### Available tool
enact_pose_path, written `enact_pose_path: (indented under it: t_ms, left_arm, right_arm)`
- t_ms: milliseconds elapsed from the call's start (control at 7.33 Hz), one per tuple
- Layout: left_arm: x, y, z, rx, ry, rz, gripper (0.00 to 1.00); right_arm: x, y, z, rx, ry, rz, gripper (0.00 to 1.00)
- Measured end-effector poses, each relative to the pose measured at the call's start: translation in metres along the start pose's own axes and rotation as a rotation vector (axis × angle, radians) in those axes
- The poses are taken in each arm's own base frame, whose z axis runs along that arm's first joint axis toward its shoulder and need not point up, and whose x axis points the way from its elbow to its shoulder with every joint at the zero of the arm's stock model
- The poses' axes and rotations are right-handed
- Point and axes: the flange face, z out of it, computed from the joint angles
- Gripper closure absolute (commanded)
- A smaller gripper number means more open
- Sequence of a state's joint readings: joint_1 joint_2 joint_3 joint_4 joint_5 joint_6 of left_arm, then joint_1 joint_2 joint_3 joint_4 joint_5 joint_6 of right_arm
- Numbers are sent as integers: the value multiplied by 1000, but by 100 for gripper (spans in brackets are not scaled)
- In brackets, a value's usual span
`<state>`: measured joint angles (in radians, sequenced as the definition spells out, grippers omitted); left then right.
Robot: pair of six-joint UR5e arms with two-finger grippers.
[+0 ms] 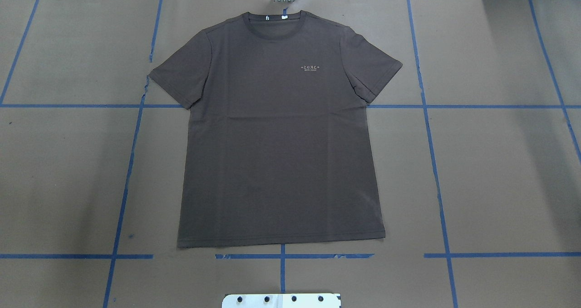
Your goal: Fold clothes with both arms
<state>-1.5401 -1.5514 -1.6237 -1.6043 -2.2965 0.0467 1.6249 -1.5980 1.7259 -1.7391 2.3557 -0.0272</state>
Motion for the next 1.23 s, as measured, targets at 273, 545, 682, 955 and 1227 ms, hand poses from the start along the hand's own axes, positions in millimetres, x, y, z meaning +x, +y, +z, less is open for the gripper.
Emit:
enact_pose_path:
  t_ms: [273,545,682,955,1227]
  left_arm:
    - [0,-1,-1,1,0,1,0]
    - [9,-12,-11,21,-3,15,0]
    - [21,-32,-26,51,-4,34,0]
    - [52,-72,-57,151,18,127,0]
    - [65,-90,-65,268,37,211,0]
  right_arm:
    - [-2,1,1,-6,4,0,0]
    - [-20,-9,6,-12,-16,-24,0]
    - [-48,-26,8,-4,-51,-80,0]
    - [-133,-84,14,58,-118,-224,0]
    - [-244,-143,47,81,-156,-260,0]
